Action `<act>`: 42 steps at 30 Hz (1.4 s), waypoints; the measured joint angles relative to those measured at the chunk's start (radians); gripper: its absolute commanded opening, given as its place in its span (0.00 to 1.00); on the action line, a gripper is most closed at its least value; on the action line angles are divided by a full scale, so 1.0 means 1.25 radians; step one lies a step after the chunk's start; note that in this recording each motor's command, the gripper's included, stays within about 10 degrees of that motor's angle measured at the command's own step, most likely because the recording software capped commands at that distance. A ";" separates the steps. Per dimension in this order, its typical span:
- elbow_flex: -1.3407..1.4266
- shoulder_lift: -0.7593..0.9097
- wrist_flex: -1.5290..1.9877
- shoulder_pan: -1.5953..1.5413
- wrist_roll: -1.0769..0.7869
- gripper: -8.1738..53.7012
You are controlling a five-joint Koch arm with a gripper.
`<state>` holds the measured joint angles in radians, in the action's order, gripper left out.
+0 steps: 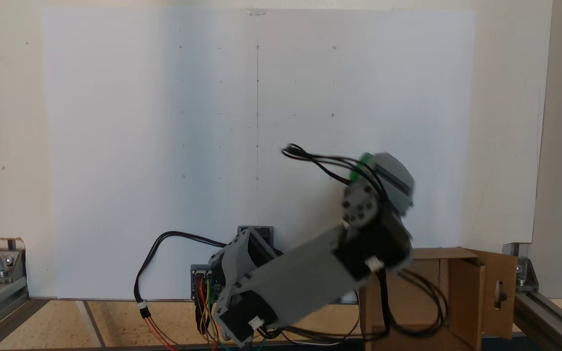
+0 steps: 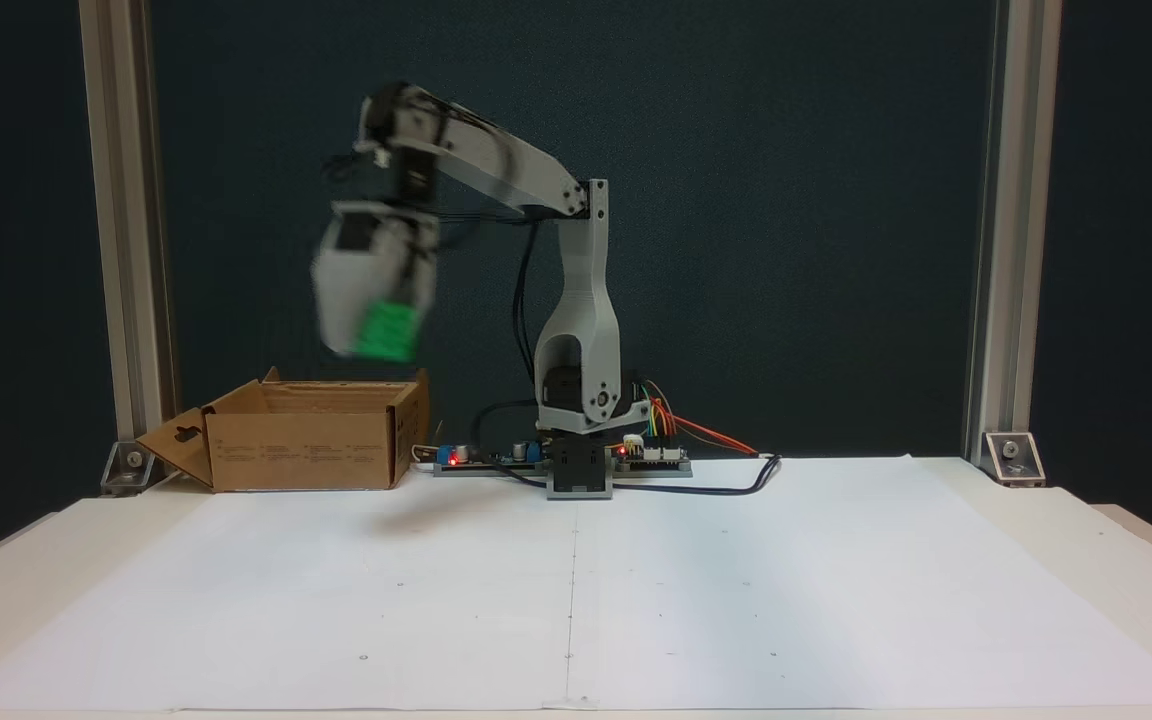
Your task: Grasp a green dice and put it in the bin.
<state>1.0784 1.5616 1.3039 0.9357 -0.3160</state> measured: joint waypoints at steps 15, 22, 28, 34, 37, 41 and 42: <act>-0.107 -0.074 -0.054 0.627 -0.099 0.32; -0.106 -0.263 -0.145 0.723 -0.147 0.32; -0.106 -0.396 -0.209 0.744 -0.166 0.32; -0.106 -0.420 -0.282 0.753 -0.171 0.69; -0.106 -0.420 -0.298 0.767 -0.171 0.81; -0.106 -0.412 -0.297 0.767 -0.171 0.84; -0.106 -0.395 -0.296 0.762 -0.171 0.84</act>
<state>0.9465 1.0677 0.9342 1.8883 -0.5292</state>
